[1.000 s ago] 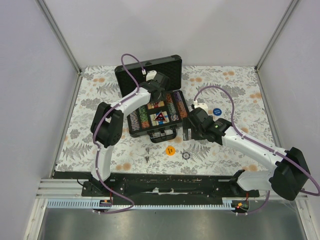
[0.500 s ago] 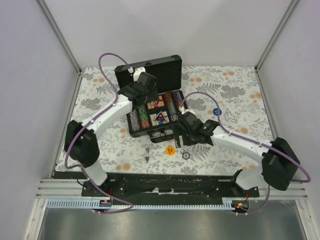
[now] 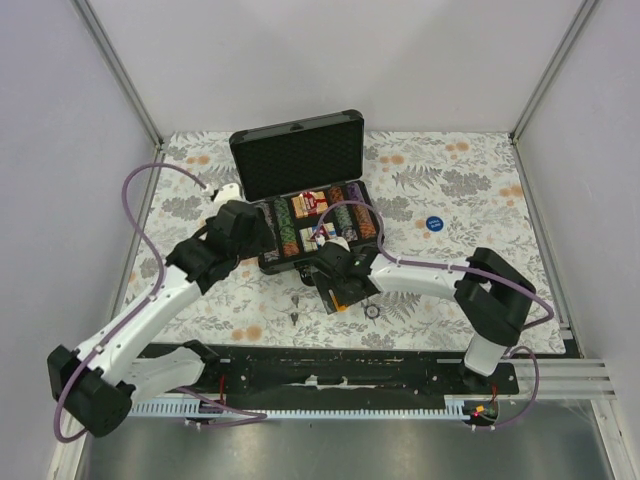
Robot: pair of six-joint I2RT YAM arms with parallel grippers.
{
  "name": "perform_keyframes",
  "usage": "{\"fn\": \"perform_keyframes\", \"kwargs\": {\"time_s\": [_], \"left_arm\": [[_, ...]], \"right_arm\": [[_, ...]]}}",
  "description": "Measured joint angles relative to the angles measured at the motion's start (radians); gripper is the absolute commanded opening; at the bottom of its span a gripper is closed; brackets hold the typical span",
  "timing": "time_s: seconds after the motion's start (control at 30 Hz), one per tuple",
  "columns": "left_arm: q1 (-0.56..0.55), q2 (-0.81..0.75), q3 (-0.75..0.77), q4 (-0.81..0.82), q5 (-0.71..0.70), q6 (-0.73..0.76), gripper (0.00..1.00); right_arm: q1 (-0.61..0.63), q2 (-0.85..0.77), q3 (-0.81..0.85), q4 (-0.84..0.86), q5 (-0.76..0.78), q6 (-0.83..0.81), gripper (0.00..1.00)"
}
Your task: Pack up texas hold em set
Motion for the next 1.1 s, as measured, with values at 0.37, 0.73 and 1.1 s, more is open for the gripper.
{"fn": "perform_keyframes", "kwargs": {"time_s": [0.37, 0.73, 1.1], "left_arm": [[0.000, -0.251, -0.108, -0.068, 0.024, -0.006, 0.82], [0.000, -0.335, -0.210, -0.077, 0.054, -0.010, 0.82], [0.000, -0.343, -0.214, -0.077, 0.076, -0.018, 0.82]], "right_arm": [[0.014, 0.089, 0.047, -0.016, 0.039, 0.038, 0.82], [0.014, 0.100, 0.047, 0.009, 0.027, 0.063, 0.73], [0.014, 0.107, 0.053, 0.028, 0.027, 0.033, 0.67]]}}
